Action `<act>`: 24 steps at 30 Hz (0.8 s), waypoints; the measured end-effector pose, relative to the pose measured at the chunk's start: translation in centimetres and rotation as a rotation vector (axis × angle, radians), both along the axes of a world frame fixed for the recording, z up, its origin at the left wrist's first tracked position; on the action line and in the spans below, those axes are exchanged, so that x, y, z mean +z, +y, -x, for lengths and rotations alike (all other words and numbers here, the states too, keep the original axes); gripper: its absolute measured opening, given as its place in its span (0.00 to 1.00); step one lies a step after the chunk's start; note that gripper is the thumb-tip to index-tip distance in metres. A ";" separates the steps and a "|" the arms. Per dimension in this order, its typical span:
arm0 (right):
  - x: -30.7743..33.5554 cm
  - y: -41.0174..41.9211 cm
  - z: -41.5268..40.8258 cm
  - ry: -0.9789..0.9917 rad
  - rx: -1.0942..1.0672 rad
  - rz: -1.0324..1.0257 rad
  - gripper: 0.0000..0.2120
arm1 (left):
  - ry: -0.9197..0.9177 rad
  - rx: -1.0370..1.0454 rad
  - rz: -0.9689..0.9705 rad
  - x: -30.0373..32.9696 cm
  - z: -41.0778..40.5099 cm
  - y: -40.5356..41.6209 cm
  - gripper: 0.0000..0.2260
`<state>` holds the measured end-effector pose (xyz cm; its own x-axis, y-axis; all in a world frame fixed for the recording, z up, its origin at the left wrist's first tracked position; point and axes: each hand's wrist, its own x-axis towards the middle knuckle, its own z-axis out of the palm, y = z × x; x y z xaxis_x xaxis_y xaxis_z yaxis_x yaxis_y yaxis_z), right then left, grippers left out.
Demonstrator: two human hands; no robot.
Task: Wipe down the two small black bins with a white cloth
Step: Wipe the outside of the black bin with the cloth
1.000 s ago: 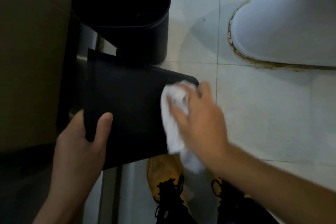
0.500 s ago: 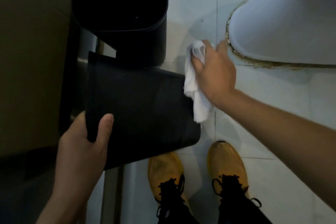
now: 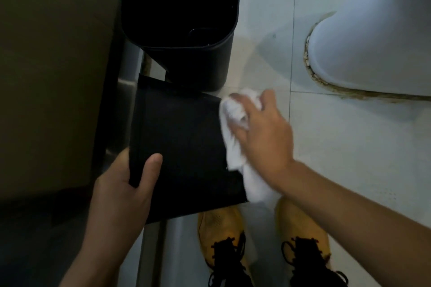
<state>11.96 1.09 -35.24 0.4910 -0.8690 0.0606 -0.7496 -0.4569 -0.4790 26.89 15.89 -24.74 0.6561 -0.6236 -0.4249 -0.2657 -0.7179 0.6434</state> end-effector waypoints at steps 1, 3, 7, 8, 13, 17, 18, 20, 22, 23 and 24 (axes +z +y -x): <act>-0.2 -1.8 0.1 0.035 -0.101 -0.073 0.19 | 0.004 0.009 0.001 0.0 0.0 -0.1 0.09; -0.5 -4.9 0.4 0.088 -0.241 -0.136 0.16 | 0.001 0.020 0.016 0.1 0.0 -0.4 0.05; 1.4 -2.6 0.7 -0.082 -0.112 -0.005 0.18 | -0.007 0.020 0.014 -0.1 -0.3 -0.5 0.05; 2.3 -0.5 0.2 -0.129 -0.037 0.008 0.20 | -0.024 0.018 0.013 -0.2 -0.3 -0.4 0.05; 2.9 4.2 -2.6 -0.202 0.318 0.110 0.23 | -0.184 -0.042 -0.002 -0.9 -0.4 0.4 0.07; 0.9 0.2 -1.5 -0.066 -0.002 0.001 0.18 | -0.076 -0.035 -0.001 -0.5 -0.4 0.3 0.09; 0.2 -1.5 -0.7 -0.010 -0.096 -0.076 0.15 | -0.039 -0.026 -0.003 -0.3 -0.2 0.3 0.11; -0.3 -4.2 0.9 0.061 -0.218 -0.174 0.14 | -0.002 -0.005 -0.004 0.0 0.0 0.2 0.14; 0.1 -4.6 1.9 -0.008 -0.251 -0.161 0.14 | -0.007 0.013 -0.009 0.1 0.1 0.0 0.15; 0.9 -4.0 1.9 -0.089 -0.256 -0.173 0.14 | -0.022 0.013 -0.009 0.2 0.1 -0.1 0.15; 1.9 -2.9 1.8 -0.187 -0.256 -0.210 0.13 | -0.031 0.013 -0.021 0.1 0.1 -0.2 0.15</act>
<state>10.15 -1.85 -33.30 0.2539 -0.9651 -0.0643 -0.7173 -0.1433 -0.6818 26.80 15.72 -24.60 0.6769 -0.6065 -0.4172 -0.2757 -0.7344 0.6202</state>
